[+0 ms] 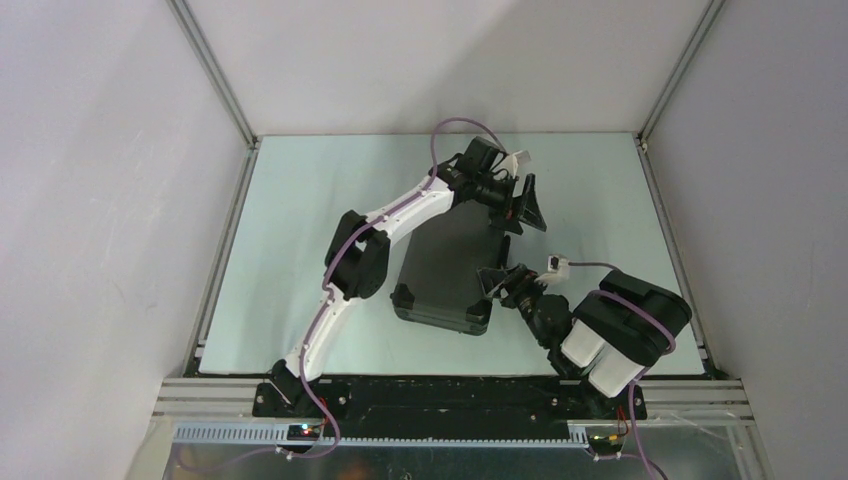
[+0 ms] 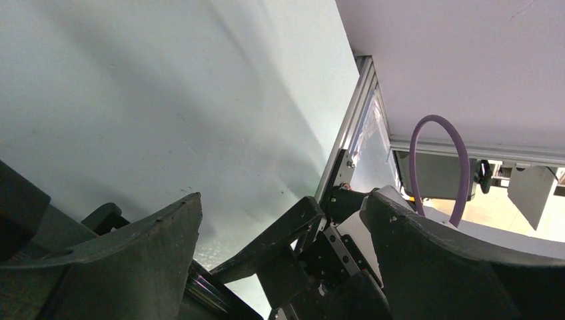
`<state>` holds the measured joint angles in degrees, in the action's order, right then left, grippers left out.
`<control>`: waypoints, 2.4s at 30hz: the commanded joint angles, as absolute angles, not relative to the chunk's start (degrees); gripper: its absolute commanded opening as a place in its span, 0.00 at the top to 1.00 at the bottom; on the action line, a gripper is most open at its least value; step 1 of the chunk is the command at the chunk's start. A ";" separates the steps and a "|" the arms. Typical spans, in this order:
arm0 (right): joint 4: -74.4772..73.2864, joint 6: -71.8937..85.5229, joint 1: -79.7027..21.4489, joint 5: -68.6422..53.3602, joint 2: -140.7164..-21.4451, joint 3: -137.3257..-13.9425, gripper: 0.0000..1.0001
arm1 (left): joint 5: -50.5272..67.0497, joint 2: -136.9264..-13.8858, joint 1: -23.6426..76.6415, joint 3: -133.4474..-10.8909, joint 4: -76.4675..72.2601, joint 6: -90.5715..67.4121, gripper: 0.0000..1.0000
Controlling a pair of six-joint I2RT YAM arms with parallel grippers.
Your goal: Pack up texas hold em set
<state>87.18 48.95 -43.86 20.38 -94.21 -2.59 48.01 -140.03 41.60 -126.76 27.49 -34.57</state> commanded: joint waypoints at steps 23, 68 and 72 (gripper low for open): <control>80.31 52.90 -48.35 22.71 -84.67 9.28 0.07 | 37.01 -138.84 42.27 -126.78 39.33 -25.50 0.02; 18.47 57.98 -12.18 -8.94 -63.25 -9.68 0.49 | 37.30 -139.07 42.06 -126.77 39.63 -25.43 0.02; 21.94 62.72 -14.78 -8.40 -67.01 -9.88 0.47 | 37.29 -138.92 42.06 -126.69 39.60 -25.35 0.02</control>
<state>19.70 59.90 -12.75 -7.44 -63.94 -9.52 41.15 -138.74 43.00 -127.11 32.84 -27.90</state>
